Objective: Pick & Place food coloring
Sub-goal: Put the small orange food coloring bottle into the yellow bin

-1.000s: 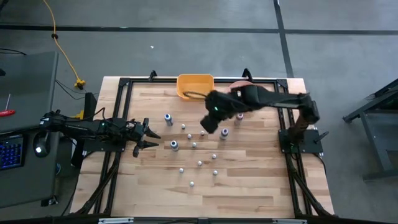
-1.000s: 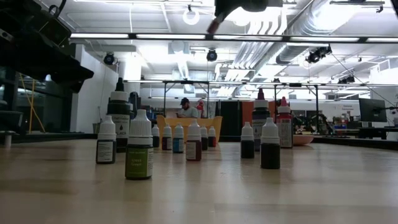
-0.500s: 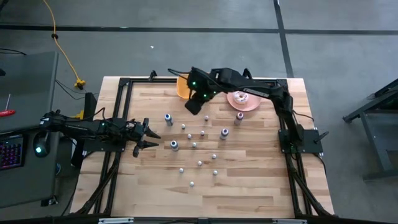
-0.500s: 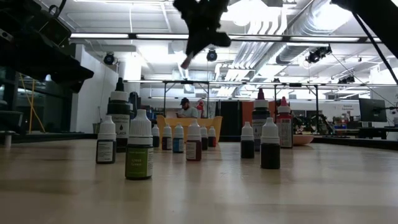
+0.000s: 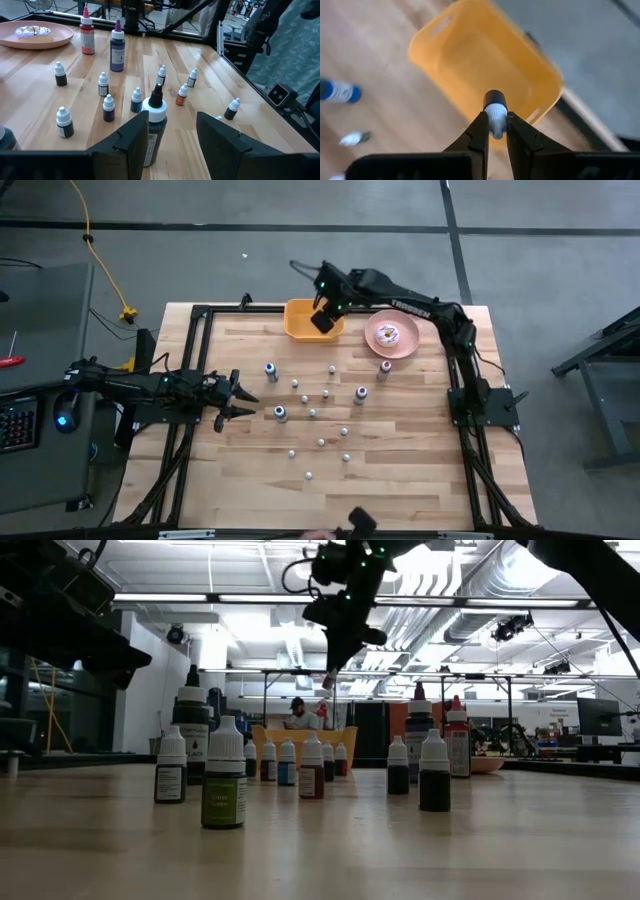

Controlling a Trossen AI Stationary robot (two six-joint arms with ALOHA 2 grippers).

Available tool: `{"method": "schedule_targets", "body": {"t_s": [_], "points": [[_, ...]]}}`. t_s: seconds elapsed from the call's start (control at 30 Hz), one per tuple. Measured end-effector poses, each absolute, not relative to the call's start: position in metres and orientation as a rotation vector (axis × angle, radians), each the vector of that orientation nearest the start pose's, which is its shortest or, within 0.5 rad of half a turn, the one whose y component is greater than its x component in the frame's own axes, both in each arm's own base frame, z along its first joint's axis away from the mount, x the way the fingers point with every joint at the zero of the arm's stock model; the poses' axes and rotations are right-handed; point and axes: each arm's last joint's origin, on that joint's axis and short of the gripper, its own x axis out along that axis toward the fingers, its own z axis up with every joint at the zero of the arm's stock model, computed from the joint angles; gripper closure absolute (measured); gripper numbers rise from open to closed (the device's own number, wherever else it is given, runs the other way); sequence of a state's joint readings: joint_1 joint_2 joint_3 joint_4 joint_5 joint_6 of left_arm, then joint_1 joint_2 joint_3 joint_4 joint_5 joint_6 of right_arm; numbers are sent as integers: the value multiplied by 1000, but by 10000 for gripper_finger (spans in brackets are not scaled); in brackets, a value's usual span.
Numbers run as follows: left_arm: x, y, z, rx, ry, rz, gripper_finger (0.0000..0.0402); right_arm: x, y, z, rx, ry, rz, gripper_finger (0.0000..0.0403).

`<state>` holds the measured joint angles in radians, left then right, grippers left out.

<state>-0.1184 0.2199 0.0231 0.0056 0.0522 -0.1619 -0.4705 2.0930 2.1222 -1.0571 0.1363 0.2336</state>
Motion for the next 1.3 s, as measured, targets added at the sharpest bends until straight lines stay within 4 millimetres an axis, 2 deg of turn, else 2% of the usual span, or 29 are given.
{"method": "schedule_targets", "body": {"t_s": [0.23,0.5,0.73,1.1,1.3], "points": [[108,-14,154,-155,205,-153,238,385,-236,315,286,1002,-613,365],[108,-14,154,-154,205,-153,238,397,-251,301,147,1143,-506,365],[108,-14,154,-154,205,-151,238,402,-254,276,115,1226,-485,365],[108,-14,154,-153,204,-138,238,410,-256,241,293,1289,-497,365],[108,-14,154,-153,204,-137,238,410,-256,231,401,1307,-549,365]]}}
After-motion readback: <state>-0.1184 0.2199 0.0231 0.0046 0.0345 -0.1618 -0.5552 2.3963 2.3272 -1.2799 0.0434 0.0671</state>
